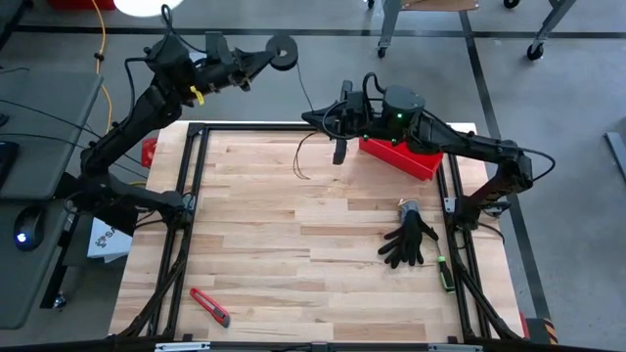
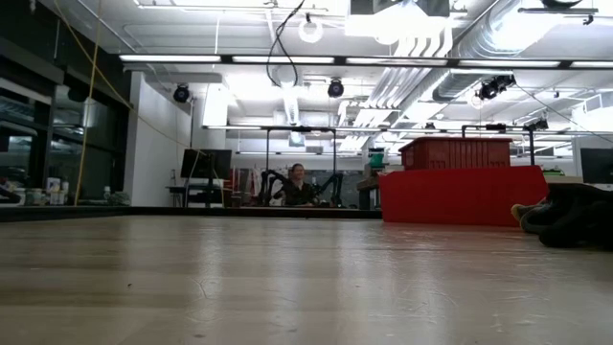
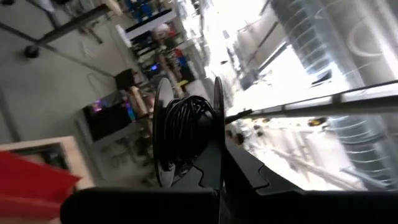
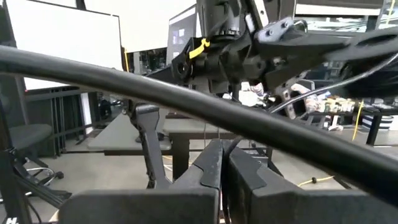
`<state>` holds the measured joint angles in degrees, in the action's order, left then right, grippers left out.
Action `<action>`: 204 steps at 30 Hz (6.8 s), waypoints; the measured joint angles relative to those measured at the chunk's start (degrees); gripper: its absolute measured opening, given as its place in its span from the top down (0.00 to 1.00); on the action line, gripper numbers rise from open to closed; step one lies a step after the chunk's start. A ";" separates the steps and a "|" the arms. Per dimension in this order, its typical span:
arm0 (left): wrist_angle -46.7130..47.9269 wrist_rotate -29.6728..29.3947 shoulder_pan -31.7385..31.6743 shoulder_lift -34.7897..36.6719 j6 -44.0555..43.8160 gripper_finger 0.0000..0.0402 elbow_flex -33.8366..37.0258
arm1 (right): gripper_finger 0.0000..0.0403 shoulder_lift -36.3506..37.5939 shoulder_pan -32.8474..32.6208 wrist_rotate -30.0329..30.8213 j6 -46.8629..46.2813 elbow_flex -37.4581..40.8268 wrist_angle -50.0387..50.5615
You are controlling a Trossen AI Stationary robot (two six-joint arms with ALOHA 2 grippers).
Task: Coil cords
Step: Coil the black wire on the spool
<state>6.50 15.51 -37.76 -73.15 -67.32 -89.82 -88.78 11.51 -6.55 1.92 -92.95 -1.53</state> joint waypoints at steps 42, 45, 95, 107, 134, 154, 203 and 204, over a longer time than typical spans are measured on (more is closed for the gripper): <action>-24.04 4.75 17.84 -9.59 -18.81 1.00 0.02 | 1.00 -6.52 3.04 -13.70 -0.57 0.02 -15.12; -23.26 4.56 18.18 -9.39 -17.09 1.00 0.02 | 1.00 -6.54 3.15 -14.82 -1.69 0.02 -16.89; 31.03 14.15 11.18 2.50 30.45 1.00 0.04 | 1.00 -6.35 10.67 -23.89 -7.01 0.02 -16.65; 33.21 7.65 7.18 6.37 39.60 1.00 -1.03 | 1.00 -6.34 10.73 -19.56 -4.31 0.02 -10.63; 30.48 2.31 6.97 6.43 62.73 0.99 -7.80 | 0.57 -6.35 9.68 -6.51 -3.77 0.00 9.78; 31.35 -13.26 6.14 10.56 70.54 0.99 -7.78 | 0.53 -5.53 10.33 -0.08 3.49 -0.07 34.52; 38.71 1.37 9.79 -0.33 67.70 0.99 -7.77 | 0.53 -1.93 8.20 -3.84 5.35 -3.72 30.58; 37.64 0.98 9.75 -0.34 67.79 0.99 -7.76 | 0.53 -1.93 7.56 -3.80 4.03 -3.72 30.43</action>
<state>44.14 16.49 -28.01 -73.49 0.47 -97.58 -90.72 19.07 -10.35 5.95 -96.66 28.90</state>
